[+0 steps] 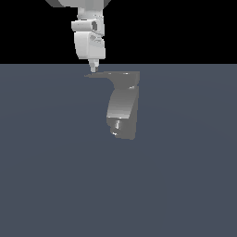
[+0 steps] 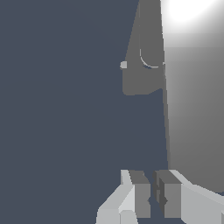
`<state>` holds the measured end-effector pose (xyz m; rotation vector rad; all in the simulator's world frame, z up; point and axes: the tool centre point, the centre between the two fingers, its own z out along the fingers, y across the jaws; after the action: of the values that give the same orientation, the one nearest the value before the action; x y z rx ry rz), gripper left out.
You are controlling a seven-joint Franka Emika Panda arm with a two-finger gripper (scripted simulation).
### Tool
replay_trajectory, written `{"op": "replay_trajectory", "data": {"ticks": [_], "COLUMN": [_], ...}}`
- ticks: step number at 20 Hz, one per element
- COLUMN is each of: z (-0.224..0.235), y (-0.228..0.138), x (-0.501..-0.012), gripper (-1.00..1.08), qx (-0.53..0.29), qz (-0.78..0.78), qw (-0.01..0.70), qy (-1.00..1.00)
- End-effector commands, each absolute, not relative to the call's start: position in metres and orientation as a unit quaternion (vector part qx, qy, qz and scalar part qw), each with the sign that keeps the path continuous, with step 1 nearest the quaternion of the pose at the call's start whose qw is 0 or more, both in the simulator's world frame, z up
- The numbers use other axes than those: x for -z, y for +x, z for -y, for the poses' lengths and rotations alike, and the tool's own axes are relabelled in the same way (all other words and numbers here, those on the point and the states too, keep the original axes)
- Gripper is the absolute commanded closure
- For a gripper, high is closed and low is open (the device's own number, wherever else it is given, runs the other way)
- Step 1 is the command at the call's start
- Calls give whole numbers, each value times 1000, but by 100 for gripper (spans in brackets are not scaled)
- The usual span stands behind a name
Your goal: Turn on the faucet by rotating a designated handle.
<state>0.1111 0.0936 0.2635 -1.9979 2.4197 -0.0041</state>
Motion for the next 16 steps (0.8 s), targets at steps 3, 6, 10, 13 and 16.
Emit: {"op": "replay_trajectory", "data": {"ticks": [3,6,10,13,16], "z": [-77,-72,-69,-70,-71], "y": [125,131,133,132,131], "x": [-251,-248,-247,-248,-249], "gripper": [108,108,108,108,108], "qx": [1,1,0,0,0], "qz": [-796,-805,-809,-807,-805], "qw": [-1,0,0,0,0], "qy": [-605,-594,-588,-590,-593]}}
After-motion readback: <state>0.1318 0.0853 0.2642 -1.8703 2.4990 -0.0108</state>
